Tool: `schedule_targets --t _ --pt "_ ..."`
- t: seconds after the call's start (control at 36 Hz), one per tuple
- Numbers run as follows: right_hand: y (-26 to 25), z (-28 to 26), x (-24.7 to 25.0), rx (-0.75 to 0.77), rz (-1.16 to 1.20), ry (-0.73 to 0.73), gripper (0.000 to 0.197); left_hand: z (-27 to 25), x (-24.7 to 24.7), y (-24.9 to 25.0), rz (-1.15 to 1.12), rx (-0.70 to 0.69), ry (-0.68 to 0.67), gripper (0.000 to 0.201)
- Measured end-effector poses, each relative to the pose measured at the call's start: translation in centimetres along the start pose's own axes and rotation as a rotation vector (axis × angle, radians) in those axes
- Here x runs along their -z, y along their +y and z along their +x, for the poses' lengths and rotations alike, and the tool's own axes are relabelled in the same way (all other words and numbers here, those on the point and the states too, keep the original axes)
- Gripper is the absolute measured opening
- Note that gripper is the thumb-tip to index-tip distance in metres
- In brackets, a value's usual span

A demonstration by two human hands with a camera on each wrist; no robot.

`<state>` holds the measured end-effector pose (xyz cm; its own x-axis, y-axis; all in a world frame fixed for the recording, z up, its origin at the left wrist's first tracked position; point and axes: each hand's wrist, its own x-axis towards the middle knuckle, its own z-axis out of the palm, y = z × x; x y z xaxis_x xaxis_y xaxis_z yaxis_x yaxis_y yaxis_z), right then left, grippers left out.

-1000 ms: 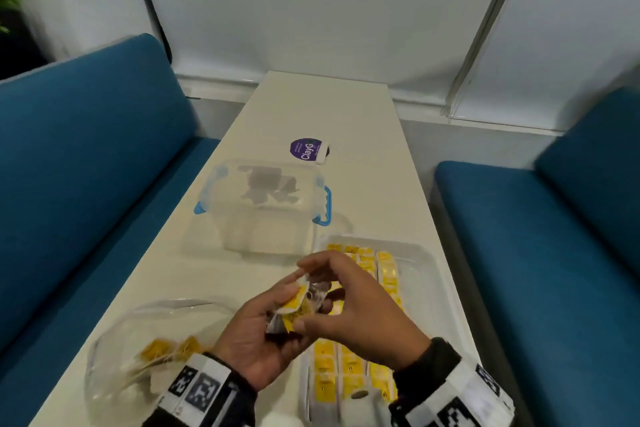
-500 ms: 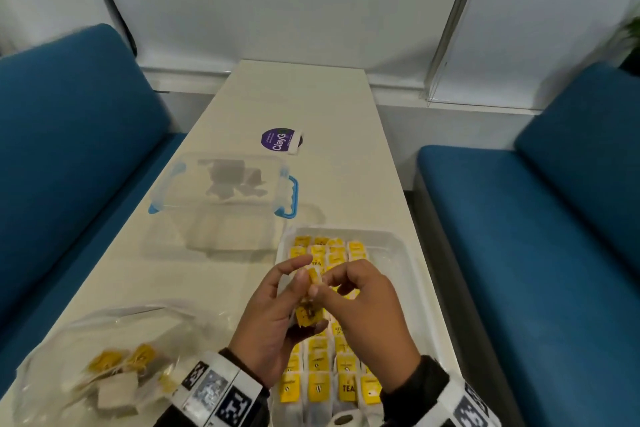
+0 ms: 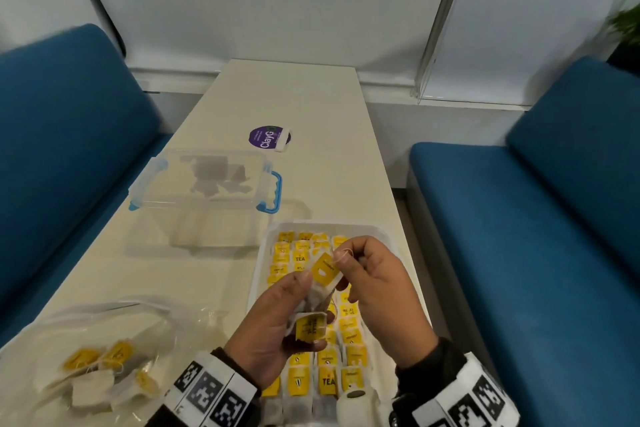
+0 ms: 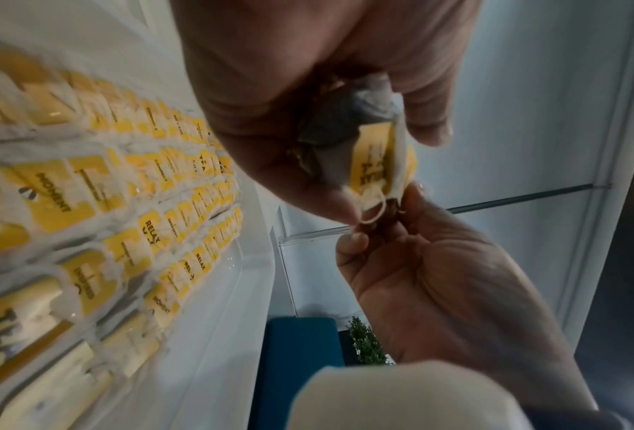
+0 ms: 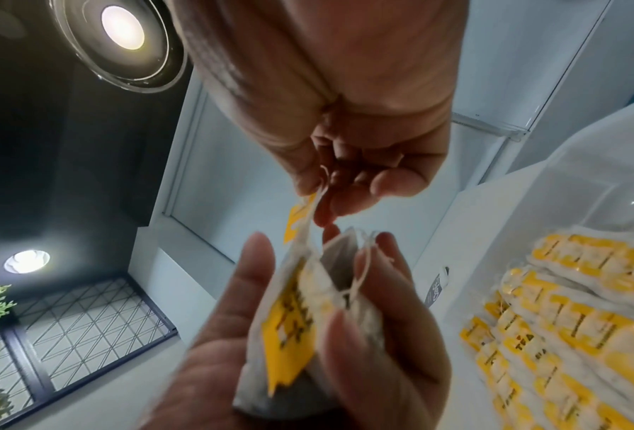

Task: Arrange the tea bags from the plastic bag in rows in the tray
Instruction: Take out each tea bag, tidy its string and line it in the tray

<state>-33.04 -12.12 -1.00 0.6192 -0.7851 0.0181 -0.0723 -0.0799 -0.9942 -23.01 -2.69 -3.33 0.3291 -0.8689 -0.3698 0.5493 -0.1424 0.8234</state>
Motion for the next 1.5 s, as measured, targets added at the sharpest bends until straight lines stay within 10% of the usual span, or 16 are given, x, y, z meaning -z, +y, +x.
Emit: schedule_targets --t 0.89,1.03,1.5 --pt "1.9 1.2 0.7 -0.262 -0.031 -0.080 0.012 1.3 0.2 -0.9 0.201 0.027 0.167 0.013" --pt "2.2 1.1 0.6 -0.342 0.074 -0.125 0.041 1.7 0.4 -1.2 0.235 0.022 0.178 0.009" --pt "4.3 8.4 3.2 -0.190 -0.262 0.320 0.032 2.1 2.2 -1.7 0.150 0.025 0.290 0.012"
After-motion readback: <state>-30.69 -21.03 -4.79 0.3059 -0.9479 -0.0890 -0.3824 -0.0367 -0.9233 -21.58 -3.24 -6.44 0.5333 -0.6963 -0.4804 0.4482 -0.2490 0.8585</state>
